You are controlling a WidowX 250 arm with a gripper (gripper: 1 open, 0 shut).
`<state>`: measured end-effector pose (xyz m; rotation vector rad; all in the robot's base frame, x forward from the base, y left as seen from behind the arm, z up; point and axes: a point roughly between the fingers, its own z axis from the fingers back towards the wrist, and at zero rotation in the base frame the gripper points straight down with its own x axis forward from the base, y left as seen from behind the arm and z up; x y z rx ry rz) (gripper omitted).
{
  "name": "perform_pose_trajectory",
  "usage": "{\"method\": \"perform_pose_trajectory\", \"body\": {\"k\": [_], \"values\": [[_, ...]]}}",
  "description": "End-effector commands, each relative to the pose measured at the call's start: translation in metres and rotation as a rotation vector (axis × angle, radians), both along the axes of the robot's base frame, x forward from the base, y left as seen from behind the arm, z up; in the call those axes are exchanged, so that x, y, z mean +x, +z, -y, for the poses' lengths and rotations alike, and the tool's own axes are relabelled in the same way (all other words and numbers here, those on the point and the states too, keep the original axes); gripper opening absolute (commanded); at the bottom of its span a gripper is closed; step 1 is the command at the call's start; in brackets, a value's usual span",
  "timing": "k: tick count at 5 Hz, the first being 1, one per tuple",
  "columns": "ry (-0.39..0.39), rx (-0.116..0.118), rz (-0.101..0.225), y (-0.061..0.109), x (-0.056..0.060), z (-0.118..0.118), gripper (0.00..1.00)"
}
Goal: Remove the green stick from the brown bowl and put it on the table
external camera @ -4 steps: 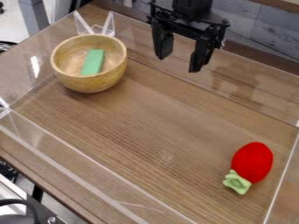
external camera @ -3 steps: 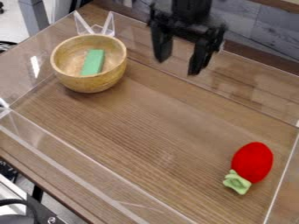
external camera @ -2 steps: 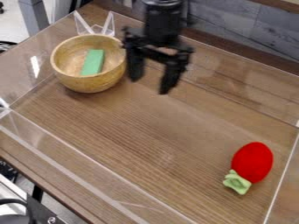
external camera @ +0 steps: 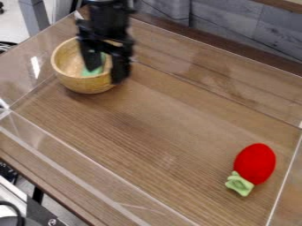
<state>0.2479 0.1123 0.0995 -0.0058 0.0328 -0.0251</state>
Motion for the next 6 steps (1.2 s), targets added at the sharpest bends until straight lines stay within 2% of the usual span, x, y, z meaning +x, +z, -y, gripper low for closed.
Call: {"method": "perform_pose_trajectory", "body": {"k": [1, 2, 4, 6], "values": [[0.053, 0.014, 0.051, 0.017, 0.012, -0.021, 1.0], [0.079, 0.021, 0.061, 0.016, 0.025, -0.028, 1.0], [0.087, 0.026, 0.071, -0.005, 0.043, -0.053, 1.0], [0.153, 0.032, 0.076, -0.007, 0.051, -0.075, 1.0]]}}
